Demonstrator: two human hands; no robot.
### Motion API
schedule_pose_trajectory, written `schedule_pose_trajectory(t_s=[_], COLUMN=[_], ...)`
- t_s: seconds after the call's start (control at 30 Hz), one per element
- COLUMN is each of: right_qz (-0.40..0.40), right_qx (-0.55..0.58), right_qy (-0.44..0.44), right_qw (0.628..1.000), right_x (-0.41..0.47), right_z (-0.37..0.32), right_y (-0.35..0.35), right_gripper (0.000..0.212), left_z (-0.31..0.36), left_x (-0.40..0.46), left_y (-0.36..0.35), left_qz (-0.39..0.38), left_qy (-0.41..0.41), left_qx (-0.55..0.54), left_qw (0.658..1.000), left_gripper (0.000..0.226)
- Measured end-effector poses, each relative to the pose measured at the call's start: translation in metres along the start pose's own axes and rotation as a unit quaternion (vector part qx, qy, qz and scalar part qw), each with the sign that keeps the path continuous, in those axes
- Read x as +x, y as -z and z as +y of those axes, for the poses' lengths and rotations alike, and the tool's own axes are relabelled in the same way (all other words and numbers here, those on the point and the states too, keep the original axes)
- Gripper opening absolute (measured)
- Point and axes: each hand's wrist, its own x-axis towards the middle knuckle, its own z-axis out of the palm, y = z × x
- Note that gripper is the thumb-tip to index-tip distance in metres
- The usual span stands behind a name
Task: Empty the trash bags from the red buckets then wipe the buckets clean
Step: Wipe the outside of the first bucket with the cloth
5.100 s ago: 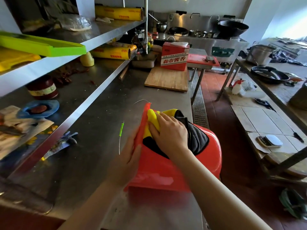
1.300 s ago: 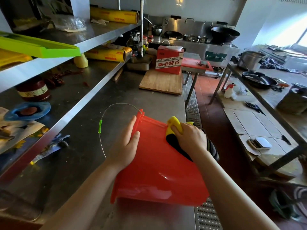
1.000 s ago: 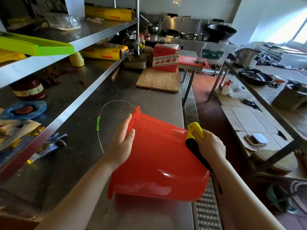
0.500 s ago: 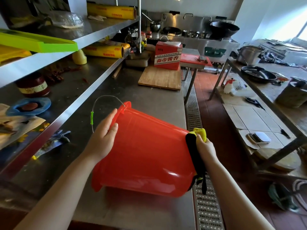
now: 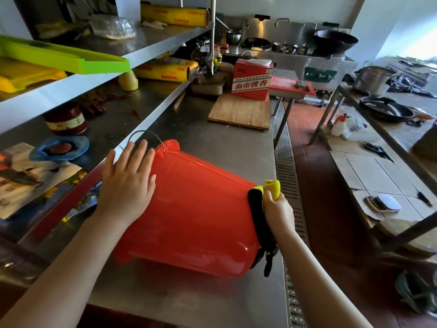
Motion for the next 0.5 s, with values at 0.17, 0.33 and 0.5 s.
schedule_pose_trajectory(t_s=[0.17,0.33,0.5], right_qz=[0.006,-0.004,-0.028], right_qx=[0.019,0.036,0.083], right_qy=[0.012,0.022,0.028], right_qw=[1.000,0.999,0.996], right_x=[0.001,0.000,0.001], right_z=[0.004,0.009,0.014], right_y=[-0.003,-0.001,-0.001], right_gripper=[0.041,0.044,0.045], left_z=[0.028,0.087,0.147], left_x=[0.010,0.018,0.020], left_y=[0.016,0.005,-0.020], left_qz=[0.002,-0.052,-0.114], left_qy=[-0.009,-0.133,-0.210], left_qx=[0.009,-0.043,-0.065], left_qw=[1.000,0.989,0.969], left_gripper=[0.068,0.062,0.073])
